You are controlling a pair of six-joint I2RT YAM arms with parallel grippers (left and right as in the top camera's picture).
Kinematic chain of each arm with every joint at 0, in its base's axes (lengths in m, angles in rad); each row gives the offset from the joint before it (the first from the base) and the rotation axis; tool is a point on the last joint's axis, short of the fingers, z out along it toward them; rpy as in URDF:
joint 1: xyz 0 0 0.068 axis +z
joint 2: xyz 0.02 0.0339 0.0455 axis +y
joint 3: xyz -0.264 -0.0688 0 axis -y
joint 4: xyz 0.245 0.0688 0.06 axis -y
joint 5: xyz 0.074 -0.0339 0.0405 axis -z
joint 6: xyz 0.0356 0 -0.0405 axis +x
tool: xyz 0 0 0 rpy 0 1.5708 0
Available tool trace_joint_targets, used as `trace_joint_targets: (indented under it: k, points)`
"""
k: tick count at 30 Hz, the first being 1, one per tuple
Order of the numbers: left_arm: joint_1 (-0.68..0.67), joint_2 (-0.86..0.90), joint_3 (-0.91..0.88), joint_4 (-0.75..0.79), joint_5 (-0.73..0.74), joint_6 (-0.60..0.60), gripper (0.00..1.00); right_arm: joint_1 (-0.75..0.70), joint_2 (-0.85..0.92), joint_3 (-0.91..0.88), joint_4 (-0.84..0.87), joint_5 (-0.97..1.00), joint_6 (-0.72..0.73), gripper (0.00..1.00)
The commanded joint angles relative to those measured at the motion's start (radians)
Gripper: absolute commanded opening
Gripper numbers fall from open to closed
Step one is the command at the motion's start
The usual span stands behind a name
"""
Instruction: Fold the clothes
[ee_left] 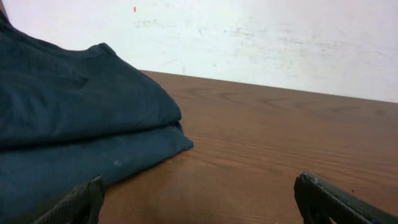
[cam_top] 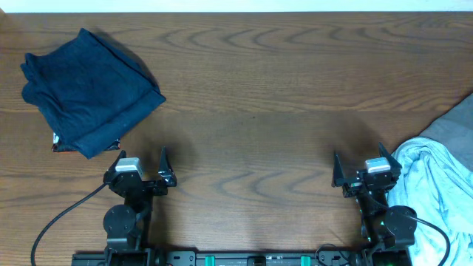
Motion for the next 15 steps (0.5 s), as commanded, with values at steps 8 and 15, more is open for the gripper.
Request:
trace_joint_targets:
  k: [8,15]
  points:
    - [-0.003,-0.005,-0.019,-0.028,0.023,-0.050,0.98,0.008,-0.006,0.010,0.017,0.001,0.062,0.99]
    - [-0.003,0.071,0.135,-0.122,0.023,-0.075,0.98,0.008,0.073,0.187,-0.158,0.078,0.066,0.99]
